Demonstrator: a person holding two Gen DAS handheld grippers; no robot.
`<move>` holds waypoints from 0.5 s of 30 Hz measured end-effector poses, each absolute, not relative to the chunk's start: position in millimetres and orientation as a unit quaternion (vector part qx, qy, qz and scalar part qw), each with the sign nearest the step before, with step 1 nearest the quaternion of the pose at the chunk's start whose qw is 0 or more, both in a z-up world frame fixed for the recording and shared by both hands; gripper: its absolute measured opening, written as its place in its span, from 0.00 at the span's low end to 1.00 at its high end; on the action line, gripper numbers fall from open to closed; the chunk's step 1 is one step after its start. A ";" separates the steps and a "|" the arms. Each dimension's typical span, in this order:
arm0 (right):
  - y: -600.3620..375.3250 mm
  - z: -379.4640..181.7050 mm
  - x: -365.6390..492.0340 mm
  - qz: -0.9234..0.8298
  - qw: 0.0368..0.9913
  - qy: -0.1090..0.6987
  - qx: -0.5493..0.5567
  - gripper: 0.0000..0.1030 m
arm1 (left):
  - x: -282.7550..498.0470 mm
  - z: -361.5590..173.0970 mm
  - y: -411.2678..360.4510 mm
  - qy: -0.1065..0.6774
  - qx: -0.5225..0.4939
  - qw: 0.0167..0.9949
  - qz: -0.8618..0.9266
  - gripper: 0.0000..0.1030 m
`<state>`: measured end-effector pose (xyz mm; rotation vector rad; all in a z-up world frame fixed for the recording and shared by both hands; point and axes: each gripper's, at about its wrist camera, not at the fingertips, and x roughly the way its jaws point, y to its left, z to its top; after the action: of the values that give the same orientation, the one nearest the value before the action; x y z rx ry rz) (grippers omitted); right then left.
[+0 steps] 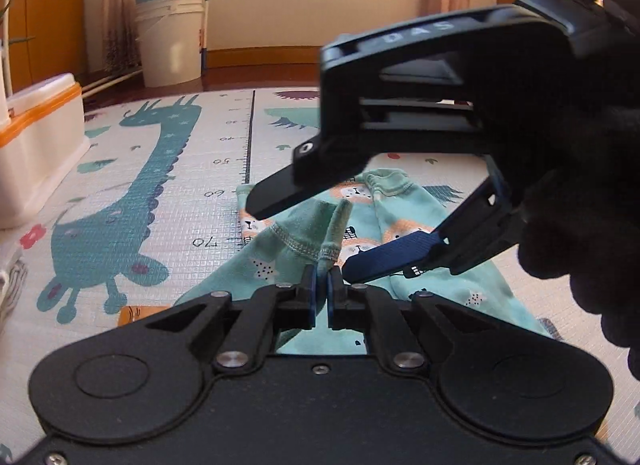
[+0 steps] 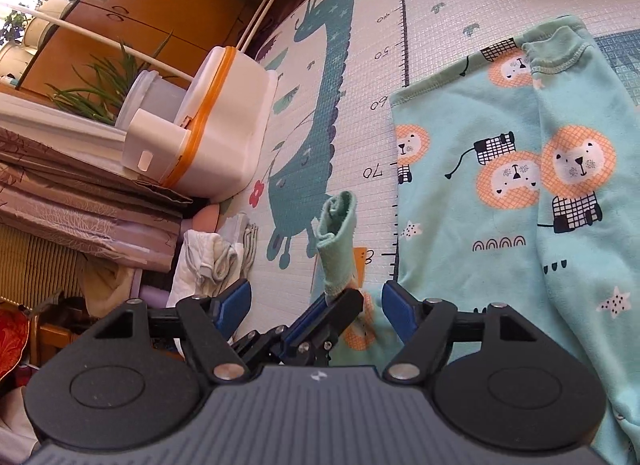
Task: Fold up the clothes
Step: 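Take the cuff with the right tool while the left tool releases it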
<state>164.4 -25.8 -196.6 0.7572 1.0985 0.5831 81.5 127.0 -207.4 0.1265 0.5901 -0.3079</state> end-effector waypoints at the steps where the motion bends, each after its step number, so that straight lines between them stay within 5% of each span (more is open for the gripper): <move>1: -27.0 -201.4 166.1 0.261 0.744 0.505 0.351 0.70 | 78.3 -208.7 122.1 0.283 0.081 0.943 -0.157 0.02; 5: -31.4 -215.4 169.6 0.237 0.741 0.513 0.363 0.62 | 65.3 -211.8 106.7 0.259 0.135 0.939 -0.181 0.02; 10: -40.8 -227.7 168.7 0.217 0.733 0.511 0.393 0.31 | 59.8 -210.6 103.4 0.244 0.151 0.939 -0.192 0.03; 11: -44.7 -229.8 167.8 0.212 0.732 0.509 0.401 0.18 | 59.5 -208.6 106.6 0.245 0.143 0.939 -0.197 0.05; 12: -48.7 -231.9 166.8 0.207 0.730 0.506 0.410 0.09 | 58.1 -206.5 109.8 0.244 0.137 0.940 -0.195 0.08; 14: -55.6 -233.1 165.4 0.206 0.729 0.501 0.419 0.09 | 53.3 -201.5 120.3 0.242 0.121 0.945 -0.183 0.28; 15: -58.4 -230.5 165.1 0.207 0.732 0.495 0.419 0.08 | 50.1 -199.2 127.6 0.240 0.107 0.949 -0.171 0.47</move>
<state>165.1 -58.4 -230.5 0.9224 1.0900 0.4550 50.1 127.6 -199.2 0.2173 0.4891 -0.3488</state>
